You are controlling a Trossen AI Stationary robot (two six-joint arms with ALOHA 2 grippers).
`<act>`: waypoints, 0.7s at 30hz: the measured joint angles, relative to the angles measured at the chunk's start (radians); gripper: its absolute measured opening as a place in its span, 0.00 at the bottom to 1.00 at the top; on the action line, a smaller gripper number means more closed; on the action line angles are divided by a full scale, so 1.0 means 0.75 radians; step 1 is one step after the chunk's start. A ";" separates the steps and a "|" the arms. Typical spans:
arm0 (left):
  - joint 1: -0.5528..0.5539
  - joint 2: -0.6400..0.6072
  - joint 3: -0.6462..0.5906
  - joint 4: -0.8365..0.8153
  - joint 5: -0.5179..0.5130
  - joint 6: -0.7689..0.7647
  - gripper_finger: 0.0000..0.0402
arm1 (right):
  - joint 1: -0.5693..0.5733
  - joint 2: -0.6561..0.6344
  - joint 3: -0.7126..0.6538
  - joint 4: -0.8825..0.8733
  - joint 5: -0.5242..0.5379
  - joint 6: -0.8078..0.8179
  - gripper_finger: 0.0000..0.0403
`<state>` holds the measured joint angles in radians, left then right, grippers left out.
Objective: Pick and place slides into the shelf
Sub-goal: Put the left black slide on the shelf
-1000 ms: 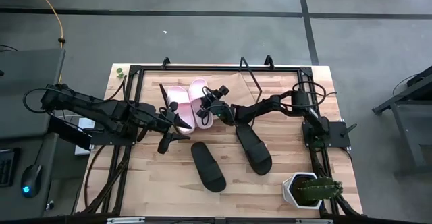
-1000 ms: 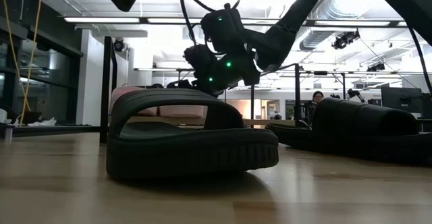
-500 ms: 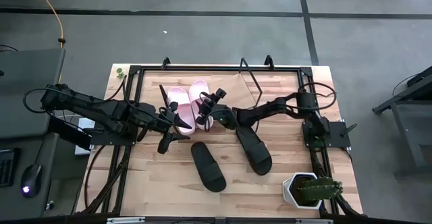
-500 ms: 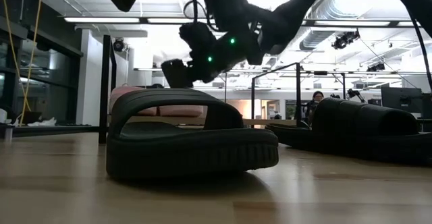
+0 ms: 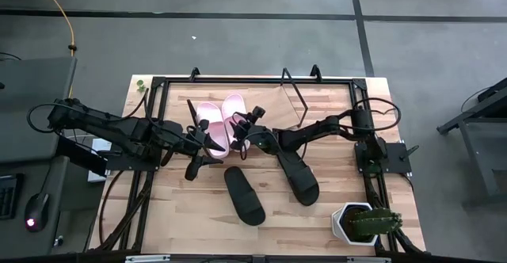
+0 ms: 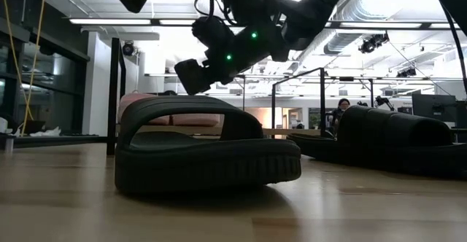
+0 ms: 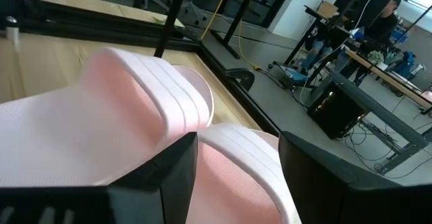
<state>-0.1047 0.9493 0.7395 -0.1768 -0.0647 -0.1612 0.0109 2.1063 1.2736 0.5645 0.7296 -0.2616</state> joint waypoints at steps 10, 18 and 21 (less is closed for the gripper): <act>-0.001 0.000 0.000 -0.008 0.000 -0.001 0.42 | 0.055 -0.065 0.002 -0.077 0.009 -0.007 0.50; 0.000 0.000 0.000 -0.008 0.000 -0.002 0.42 | 0.132 -0.156 0.002 -0.249 0.028 0.039 0.50; 0.000 0.000 0.000 -0.009 0.000 -0.012 0.42 | 0.162 -0.167 0.002 -0.294 0.071 0.048 0.50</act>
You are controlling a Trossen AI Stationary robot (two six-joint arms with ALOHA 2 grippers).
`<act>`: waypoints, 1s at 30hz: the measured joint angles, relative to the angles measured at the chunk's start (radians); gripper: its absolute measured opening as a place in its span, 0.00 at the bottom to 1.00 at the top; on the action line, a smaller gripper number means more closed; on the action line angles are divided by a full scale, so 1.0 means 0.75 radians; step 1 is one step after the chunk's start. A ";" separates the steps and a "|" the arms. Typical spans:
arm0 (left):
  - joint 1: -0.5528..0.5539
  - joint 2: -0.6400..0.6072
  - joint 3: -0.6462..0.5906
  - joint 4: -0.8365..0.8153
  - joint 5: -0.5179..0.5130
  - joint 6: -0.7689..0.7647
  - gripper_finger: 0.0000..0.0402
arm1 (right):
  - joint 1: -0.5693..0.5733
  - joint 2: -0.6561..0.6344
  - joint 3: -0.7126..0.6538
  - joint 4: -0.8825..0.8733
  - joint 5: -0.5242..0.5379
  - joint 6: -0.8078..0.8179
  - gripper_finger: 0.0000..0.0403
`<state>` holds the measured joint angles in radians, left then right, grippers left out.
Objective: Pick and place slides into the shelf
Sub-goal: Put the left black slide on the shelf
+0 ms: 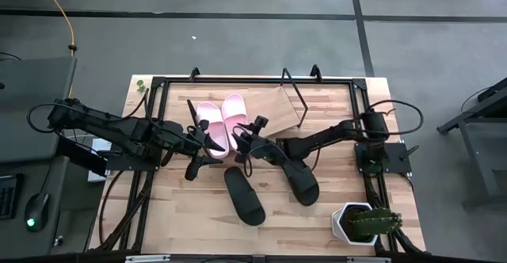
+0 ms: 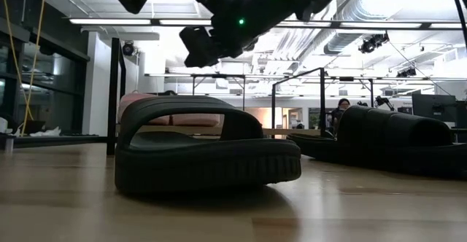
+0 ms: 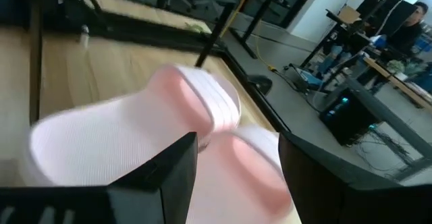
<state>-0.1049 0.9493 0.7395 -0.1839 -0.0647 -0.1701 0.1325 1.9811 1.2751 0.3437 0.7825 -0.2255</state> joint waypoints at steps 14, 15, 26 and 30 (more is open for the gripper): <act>0.000 0.044 0.000 -0.112 0.031 -0.169 0.42 | 0.111 -0.011 0.000 -0.027 0.263 -0.025 0.50; 0.000 0.057 0.000 -0.111 0.040 -0.178 0.42 | 0.117 -0.011 0.000 -0.027 0.276 -0.025 0.50; -0.001 0.221 -0.001 -0.084 0.090 -0.297 0.42 | 0.228 -0.011 0.000 -0.098 0.567 -0.036 0.50; -0.041 0.275 0.000 -0.021 0.132 -0.320 0.42 | 0.267 -0.017 0.000 -0.118 0.597 -0.038 0.50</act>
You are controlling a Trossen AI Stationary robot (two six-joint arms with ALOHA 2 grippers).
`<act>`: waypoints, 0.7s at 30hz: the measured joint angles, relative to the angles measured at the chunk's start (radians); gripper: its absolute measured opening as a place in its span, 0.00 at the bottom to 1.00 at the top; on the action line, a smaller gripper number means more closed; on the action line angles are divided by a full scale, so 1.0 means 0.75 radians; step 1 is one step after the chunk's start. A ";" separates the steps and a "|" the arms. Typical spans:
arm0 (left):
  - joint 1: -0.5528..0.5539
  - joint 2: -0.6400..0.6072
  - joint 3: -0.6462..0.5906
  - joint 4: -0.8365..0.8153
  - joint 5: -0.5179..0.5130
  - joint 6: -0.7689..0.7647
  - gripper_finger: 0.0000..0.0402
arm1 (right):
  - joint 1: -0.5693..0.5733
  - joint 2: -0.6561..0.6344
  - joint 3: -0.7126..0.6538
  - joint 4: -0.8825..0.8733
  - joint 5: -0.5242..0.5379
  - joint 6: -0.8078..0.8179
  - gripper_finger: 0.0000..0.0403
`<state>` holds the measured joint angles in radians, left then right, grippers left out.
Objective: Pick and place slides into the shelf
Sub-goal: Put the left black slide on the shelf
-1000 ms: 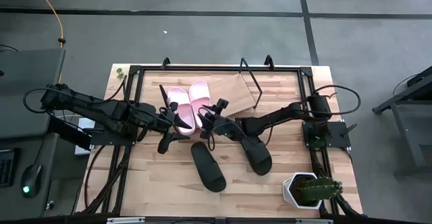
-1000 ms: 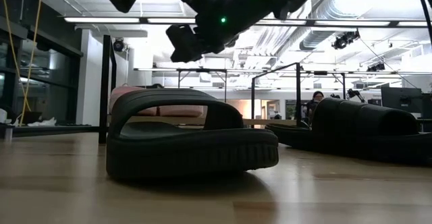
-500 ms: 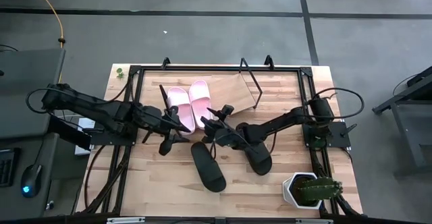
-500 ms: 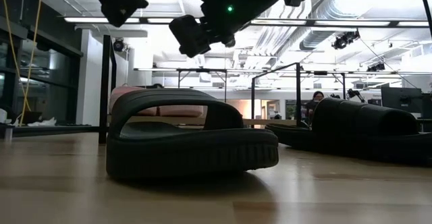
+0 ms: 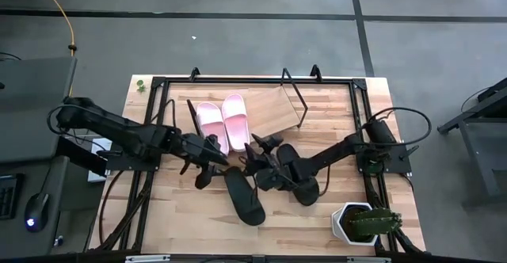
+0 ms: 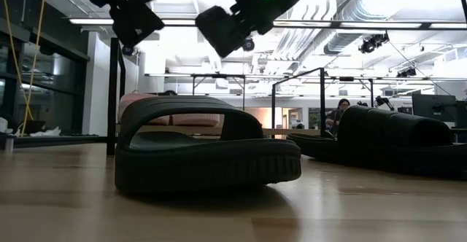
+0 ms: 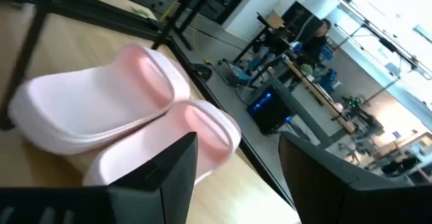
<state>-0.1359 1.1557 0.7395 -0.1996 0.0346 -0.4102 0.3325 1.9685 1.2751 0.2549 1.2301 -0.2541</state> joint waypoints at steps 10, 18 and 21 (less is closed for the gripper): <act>-0.137 0.090 -0.001 0.094 0.013 -0.055 0.42 | 0.069 -0.133 0.000 -0.568 -0.004 0.440 0.50; -0.135 0.170 0.000 0.109 -0.028 -0.128 0.42 | 0.116 -0.186 0.000 -1.012 -0.010 0.867 0.50; -0.135 0.216 0.000 0.134 -0.016 -0.135 0.42 | 0.131 -0.186 0.000 -1.053 0.005 0.910 0.50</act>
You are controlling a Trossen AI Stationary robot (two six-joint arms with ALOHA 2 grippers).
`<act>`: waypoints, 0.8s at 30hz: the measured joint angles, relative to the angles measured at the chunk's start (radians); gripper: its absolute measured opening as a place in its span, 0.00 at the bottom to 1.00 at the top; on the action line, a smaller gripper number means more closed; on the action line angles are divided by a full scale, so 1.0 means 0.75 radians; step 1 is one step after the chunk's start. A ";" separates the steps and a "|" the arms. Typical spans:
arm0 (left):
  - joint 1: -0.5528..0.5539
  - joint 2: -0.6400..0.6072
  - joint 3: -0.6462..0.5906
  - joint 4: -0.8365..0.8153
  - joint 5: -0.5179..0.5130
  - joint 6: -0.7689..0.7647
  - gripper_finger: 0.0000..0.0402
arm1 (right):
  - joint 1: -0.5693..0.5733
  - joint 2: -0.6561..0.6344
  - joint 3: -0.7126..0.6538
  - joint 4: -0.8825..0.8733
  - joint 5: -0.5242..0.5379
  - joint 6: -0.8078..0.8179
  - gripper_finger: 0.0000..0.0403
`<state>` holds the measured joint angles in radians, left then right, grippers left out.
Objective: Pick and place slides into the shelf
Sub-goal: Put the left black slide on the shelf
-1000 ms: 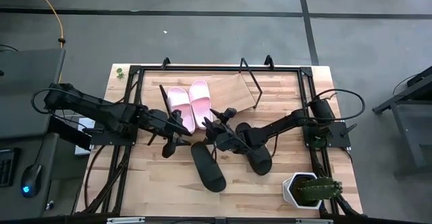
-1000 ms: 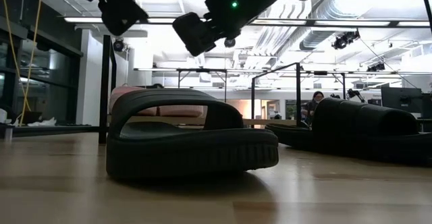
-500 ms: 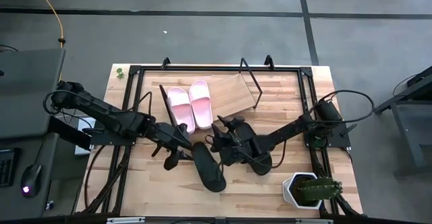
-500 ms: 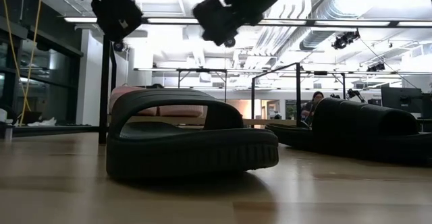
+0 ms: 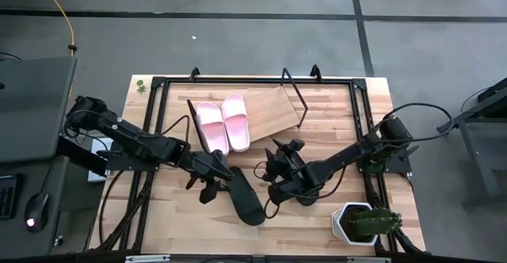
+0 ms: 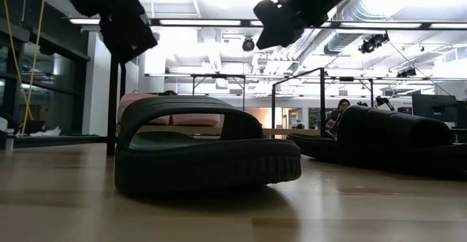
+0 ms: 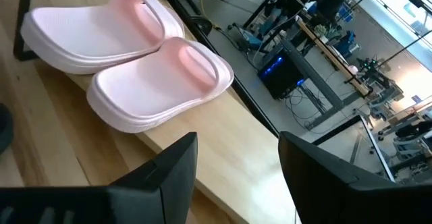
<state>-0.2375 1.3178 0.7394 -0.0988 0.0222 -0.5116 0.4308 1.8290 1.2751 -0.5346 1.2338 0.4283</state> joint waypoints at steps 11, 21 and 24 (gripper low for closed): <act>0.002 0.135 0.000 0.108 0.020 -0.096 0.42 | 0.030 -0.001 0.000 -0.005 0.005 0.012 0.50; 0.002 0.252 0.000 0.235 0.074 -0.139 0.42 | 0.050 -0.001 0.000 -0.010 0.001 0.017 0.50; 0.002 0.286 0.000 0.278 0.104 -0.163 0.42 | 0.049 -0.001 0.000 -0.010 -0.013 0.017 0.50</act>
<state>-0.2359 1.5321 0.7391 0.1098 0.1004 -0.6338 0.4675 1.8286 1.2751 -0.5423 1.2242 0.4408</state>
